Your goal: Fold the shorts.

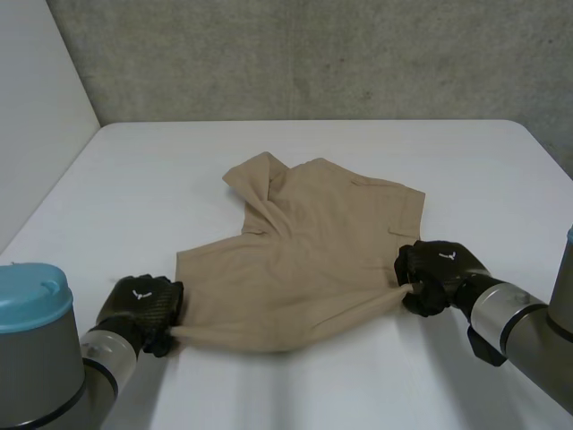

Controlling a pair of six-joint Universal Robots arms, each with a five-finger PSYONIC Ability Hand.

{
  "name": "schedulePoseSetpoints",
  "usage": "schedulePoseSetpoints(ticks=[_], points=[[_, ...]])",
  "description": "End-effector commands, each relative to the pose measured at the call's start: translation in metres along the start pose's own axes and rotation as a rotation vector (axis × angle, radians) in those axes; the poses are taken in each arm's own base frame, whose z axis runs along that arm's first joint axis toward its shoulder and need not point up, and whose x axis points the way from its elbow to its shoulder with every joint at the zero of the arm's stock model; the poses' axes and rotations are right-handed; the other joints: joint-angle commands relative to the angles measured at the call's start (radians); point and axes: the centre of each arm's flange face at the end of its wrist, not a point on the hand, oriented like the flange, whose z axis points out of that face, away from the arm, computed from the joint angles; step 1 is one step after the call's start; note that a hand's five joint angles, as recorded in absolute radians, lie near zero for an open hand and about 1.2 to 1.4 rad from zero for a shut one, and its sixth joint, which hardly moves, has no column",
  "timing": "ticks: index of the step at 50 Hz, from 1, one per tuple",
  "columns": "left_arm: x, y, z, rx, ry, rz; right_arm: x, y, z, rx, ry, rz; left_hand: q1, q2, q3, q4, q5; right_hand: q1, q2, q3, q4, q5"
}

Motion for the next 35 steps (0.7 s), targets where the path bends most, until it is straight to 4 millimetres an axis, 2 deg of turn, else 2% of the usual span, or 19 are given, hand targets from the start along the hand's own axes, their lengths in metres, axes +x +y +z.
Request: schedulePoseSetpoints(ticks=[1, 2, 5, 6, 9, 10, 13, 14, 17, 18, 21, 24, 28, 29, 30, 32, 33, 34, 35], points=[[-0.021, -0.056, -0.013, 0.211, -0.078, -0.014, 0.003, -0.051, -0.016, 0.170, 0.055, -0.183, 0.492, 0.508, 0.510, 0.507, 0.514, 0.416, 0.223, 0.212, 0.203, 0.246], [-0.028, -0.075, -0.020, 0.285, -0.106, -0.021, 0.003, -0.069, -0.025, 0.230, 0.080, -0.242, 0.492, 0.508, 0.510, 0.507, 0.514, 0.416, 0.223, 0.212, 0.203, 0.246], [-0.039, -0.108, -0.038, 0.415, -0.145, -0.032, 0.003, -0.100, -0.041, 0.340, 0.128, -0.324, 0.492, 0.508, 0.510, 0.507, 0.514, 0.416, 0.223, 0.212, 0.203, 0.246], [-0.047, -0.131, -0.057, 0.513, -0.174, -0.040, 0.003, -0.121, -0.055, 0.408, 0.165, -0.359, 0.492, 0.508, 0.510, 0.507, 0.514, 0.416, 0.223, 0.212, 0.203, 0.246], [-0.057, -0.158, -0.091, 0.628, -0.209, -0.045, 0.003, -0.149, -0.077, 0.488, 0.221, -0.380, 0.492, 0.508, 0.510, 0.507, 0.514, 0.416, 0.223, 0.212, 0.203, 0.246], [-0.062, -0.171, -0.113, 0.675, -0.225, -0.046, 0.002, -0.166, -0.092, 0.525, 0.239, -0.390, 0.492, 0.508, 0.510, 0.507, 0.514, 0.416, 0.223, 0.212, 0.203, 0.246], [-0.071, -0.191, -0.144, 0.744, -0.250, -0.055, -0.001, -0.189, -0.111, 0.562, 0.253, -0.400, 0.492, 0.508, 0.510, 0.507, 0.514, 0.416, 0.223, 0.212, 0.203, 0.246], [-0.075, -0.202, -0.160, 0.785, -0.262, -0.062, -0.002, -0.203, -0.123, 0.587, 0.260, -0.407, 0.492, 0.508, 0.510, 0.507, 0.514, 0.416, 0.223, 0.212, 0.203, 0.246], [-0.080, -0.216, -0.178, 0.839, -0.276, -0.067, -0.005, -0.222, -0.138, 0.620, 0.268, -0.417, 0.492, 0.508, 0.510, 0.507, 0.514, 0.416, 0.223, 0.212, 0.203, 0.246], [-0.083, -0.224, -0.185, 0.866, -0.286, -0.069, -0.006, -0.234, -0.148, 0.656, 0.277, -0.426, 0.492, 0.508, 0.510, 0.507, 0.514, 0.416, 0.223, 0.212, 0.203, 0.246], [-0.086, -0.234, -0.191, 0.898, -0.296, -0.071, -0.007, -0.251, -0.159, 0.701, 0.293, -0.437, 0.492, 0.508, 0.510, 0.507, 0.514, 0.416, 0.223, 0.212, 0.203, 0.246], [-0.088, -0.243, -0.183, 0.895, -0.296, -0.069, -0.005, -0.256, -0.156, 0.709, 0.297, -0.440, 0.492, 0.508, 0.510, 0.507, 0.514, 0.416, 0.223, 0.212, 0.203, 0.246], [-0.087, -0.250, -0.149, 0.834, -0.278, -0.061, -0.001, -0.250, -0.125, 0.646, 0.269, -0.425, 0.492, 0.508, 0.510, 0.507, 0.514, 0.416, 0.223, 0.212, 0.203, 0.246], [-0.087, -0.250, -0.141, 0.817, -0.273, -0.060, 0.000, -0.245, -0.112, 0.612, 0.255, -0.418, 0.492, 0.508, 0.510, 0.507, 0.514, 0.416, 0.223, 0.212, 0.203, 0.246], [-0.085, -0.249, -0.123, 0.779, -0.263, -0.055, 0.001, -0.242, -0.105, 0.595, 0.249, -0.413, 0.492, 0.508, 0.510, 0.507, 0.514, 0.416, 0.223, 0.212, 0.203, 0.246], [-0.082, -0.247, -0.102, 0.738, -0.247, -0.049, 0.002, -0.236, -0.092, 0.562, 0.237, -0.406, 0.492, 0.508, 0.510, 0.507, 0.514, 0.416, 0.223, 0.212, 0.203, 0.246], [-0.081, -0.244, -0.091, 0.713, -0.239, -0.046, 0.000, -0.228, -0.076, 0.522, 0.218, -0.397, 0.492, 0.508, 0.510, 0.507, 0.514, 0.416, 0.223, 0.212, 0.203, 0.246], [-0.078, -0.240, -0.069, 0.667, -0.228, -0.041, 0.000, -0.223, -0.067, 0.501, 0.209, -0.393, 0.492, 0.508, 0.510, 0.507, 0.514, 0.416, 0.223, 0.212, 0.203, 0.246], [-0.076, -0.238, -0.058, 0.642, -0.221, -0.037, -0.001, -0.218, -0.058, 0.478, 0.199, -0.391, 0.492, 0.508, 0.510, 0.507, 0.514, 0.416, 0.223, 0.212, 0.203, 0.246]])
